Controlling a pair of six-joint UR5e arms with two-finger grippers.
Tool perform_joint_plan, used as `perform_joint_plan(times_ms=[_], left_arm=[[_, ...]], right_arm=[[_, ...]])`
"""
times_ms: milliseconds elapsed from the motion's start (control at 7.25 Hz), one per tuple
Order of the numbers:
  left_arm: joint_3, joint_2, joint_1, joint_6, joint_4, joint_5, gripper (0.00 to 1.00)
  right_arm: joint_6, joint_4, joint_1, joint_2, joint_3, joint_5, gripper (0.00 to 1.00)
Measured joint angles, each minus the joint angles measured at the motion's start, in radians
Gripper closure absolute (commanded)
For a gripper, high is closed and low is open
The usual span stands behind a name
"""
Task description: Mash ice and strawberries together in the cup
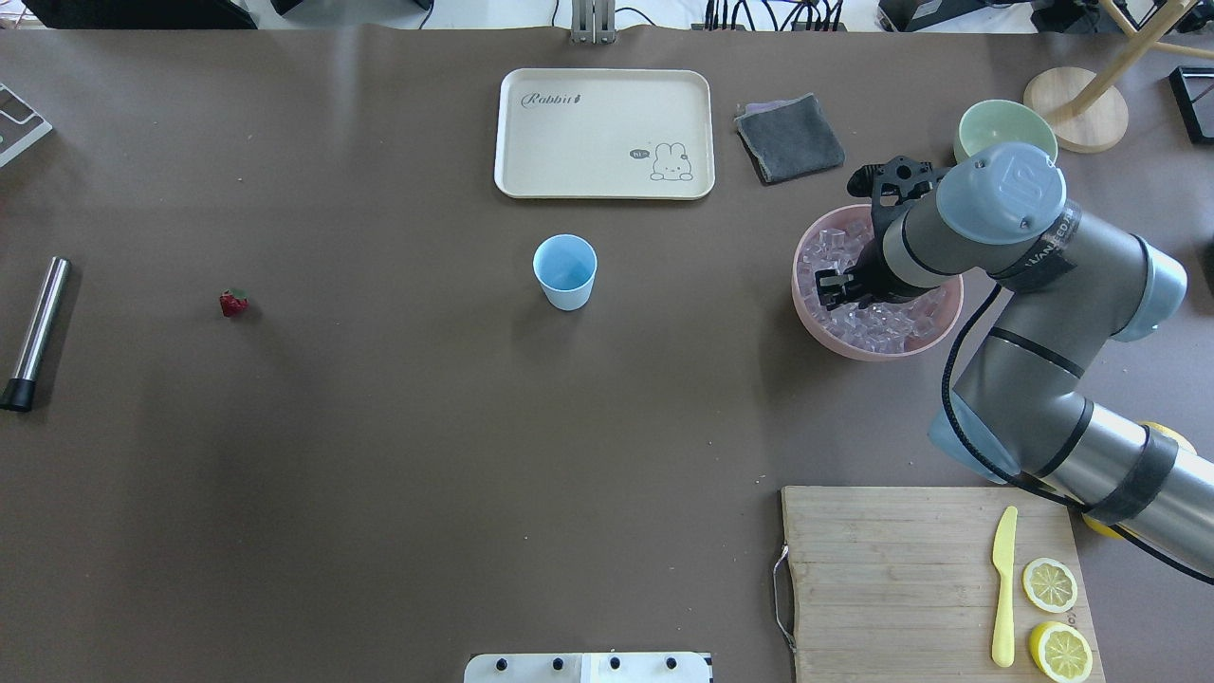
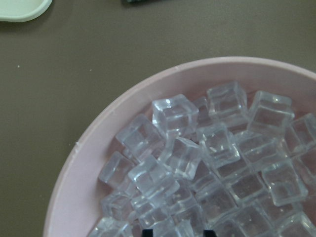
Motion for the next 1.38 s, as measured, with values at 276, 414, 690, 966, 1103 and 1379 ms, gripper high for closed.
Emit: perform_joint_plan(times_ms=[276, 414, 690, 966, 1103, 1379], left_arm=[[0.000, 0.005, 0.000, 0.000, -0.008, 0.000, 0.03], [0.000, 0.004, 0.000, 0.000, -0.009, 0.006, 0.03], [-0.001, 0.001, 0.000, -0.001, -0.010, 0.020, 0.03], [-0.003, 0.001, 0.000, -0.001, -0.010, 0.022, 0.03], [-0.005, 0.002, 0.000, -0.002, -0.011, 0.022, 0.03], [-0.005, 0.003, 0.000, -0.005, -0.017, 0.023, 0.03]], right_arm=[[0.002, 0.000, -0.001, 0.000, 0.001, 0.000, 0.80], [0.002, 0.000, -0.002, 0.000, 0.001, -0.001, 0.88], [-0.001, -0.003, 0.008, 0.001, 0.018, 0.015, 1.00], [-0.009, -0.018, 0.070, 0.004, 0.045, 0.092, 1.00], [-0.011, -0.052, 0.096, 0.026, 0.057, 0.122, 1.00], [-0.010, -0.255, 0.107, 0.188, 0.060, 0.129, 1.00]])
